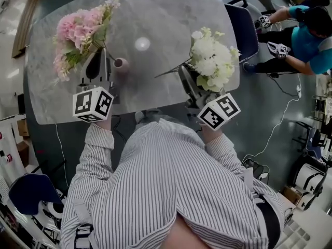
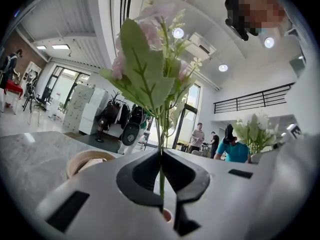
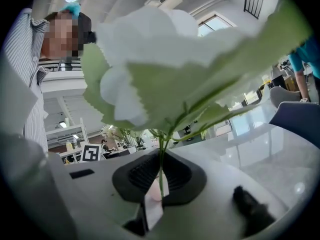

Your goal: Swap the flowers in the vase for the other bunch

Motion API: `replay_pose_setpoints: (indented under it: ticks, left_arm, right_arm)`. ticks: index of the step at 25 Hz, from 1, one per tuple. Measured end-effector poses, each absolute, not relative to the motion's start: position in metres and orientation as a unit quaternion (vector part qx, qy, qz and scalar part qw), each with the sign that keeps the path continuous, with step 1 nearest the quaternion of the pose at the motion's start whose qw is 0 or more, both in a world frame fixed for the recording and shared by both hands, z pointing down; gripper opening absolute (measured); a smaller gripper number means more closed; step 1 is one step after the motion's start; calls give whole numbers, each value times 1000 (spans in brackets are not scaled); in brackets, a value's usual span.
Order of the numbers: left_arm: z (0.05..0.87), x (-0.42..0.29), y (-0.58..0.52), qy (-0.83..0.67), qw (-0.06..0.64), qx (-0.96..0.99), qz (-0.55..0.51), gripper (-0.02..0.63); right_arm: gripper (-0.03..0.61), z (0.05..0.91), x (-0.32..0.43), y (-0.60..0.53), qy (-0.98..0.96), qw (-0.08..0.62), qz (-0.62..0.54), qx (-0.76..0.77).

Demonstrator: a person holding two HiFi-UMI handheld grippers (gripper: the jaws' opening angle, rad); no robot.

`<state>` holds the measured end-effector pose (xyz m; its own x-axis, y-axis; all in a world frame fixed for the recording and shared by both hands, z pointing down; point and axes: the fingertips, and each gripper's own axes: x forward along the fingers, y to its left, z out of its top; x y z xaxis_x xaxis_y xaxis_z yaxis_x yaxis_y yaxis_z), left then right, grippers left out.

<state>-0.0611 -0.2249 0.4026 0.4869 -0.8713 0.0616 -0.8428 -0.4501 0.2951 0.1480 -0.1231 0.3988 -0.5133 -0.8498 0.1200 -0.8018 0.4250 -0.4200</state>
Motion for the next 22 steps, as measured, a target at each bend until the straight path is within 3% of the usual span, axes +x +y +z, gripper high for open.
replay_pose_setpoints:
  ticks: [22]
  left_arm:
    - [448,-54,-220,-479,159,863,-14,21]
  right_arm:
    - [26,427,121,-141,846,18,-253,-469]
